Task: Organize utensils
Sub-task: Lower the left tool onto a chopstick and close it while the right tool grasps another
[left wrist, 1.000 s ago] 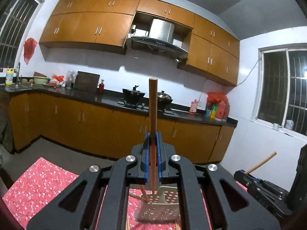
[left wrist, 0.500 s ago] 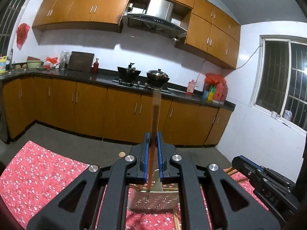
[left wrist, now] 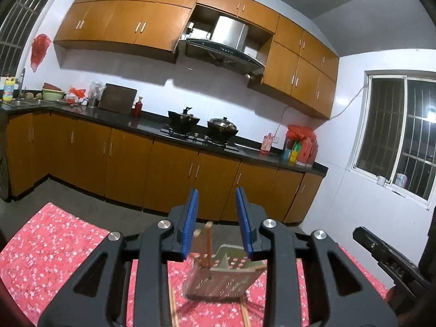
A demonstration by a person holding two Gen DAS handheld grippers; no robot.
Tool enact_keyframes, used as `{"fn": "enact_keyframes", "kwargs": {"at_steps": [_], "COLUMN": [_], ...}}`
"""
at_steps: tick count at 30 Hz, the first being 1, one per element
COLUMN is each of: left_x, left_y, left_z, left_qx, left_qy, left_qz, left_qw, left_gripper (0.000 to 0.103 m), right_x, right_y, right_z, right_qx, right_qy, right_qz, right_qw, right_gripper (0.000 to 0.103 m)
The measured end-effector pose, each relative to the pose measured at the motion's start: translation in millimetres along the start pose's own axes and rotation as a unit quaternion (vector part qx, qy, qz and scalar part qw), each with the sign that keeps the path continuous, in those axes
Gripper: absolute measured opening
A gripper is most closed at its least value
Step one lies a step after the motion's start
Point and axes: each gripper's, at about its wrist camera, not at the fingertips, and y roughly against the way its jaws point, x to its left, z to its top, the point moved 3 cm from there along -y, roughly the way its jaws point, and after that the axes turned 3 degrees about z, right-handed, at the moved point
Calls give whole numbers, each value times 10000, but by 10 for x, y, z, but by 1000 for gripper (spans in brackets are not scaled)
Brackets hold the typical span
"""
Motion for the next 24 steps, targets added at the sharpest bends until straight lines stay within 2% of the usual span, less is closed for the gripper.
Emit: {"fn": "enact_keyframes", "kwargs": {"at_steps": [3, 6, 8, 10, 12, 16, 22, 24], "left_x": [131, 281, 392, 521, 604, 699, 706, 669], "left_y": [123, 98, 8, -122, -185, -244, -292, -293], "left_z": [-196, -522, -791, -1150, -1413, -1793, -2010, -2064], "left_qx": [168, 644, 1106, 1738, 2111, 2621, 2887, 2941], "left_qy": [-81, -281, -352, -343, -343, -157, -133, -156], "left_qz": [115, 341, 444, 531, 585, 548, 493, 471], "left_qw": [9998, 9969, 9922, 9828, 9751, 9633, 9561, 9545], "left_gripper": [29, 29, 29, 29, 29, 29, 29, 29], "right_x": [-231, -488, -549, -513, -420, -223, -156, -150], "right_y": [-15, -228, -386, -538, -631, -691, -763, -773], "right_z": [-288, -780, -1157, -1537, -1821, -2134, -2237, -2242], "right_qx": [368, 1187, 1789, 2352, 2743, 3039, 3205, 3162], "right_qy": [-199, -467, -614, -678, -667, -580, -407, -306], "right_qz": [-234, -492, -463, -316, -170, -26, -100, -148], "right_qw": [9989, 9906, 9809, 9691, 9592, 9509, 9463, 9481], "right_gripper": [15, 17, 17, 16, 16, 16, 15, 14]}}
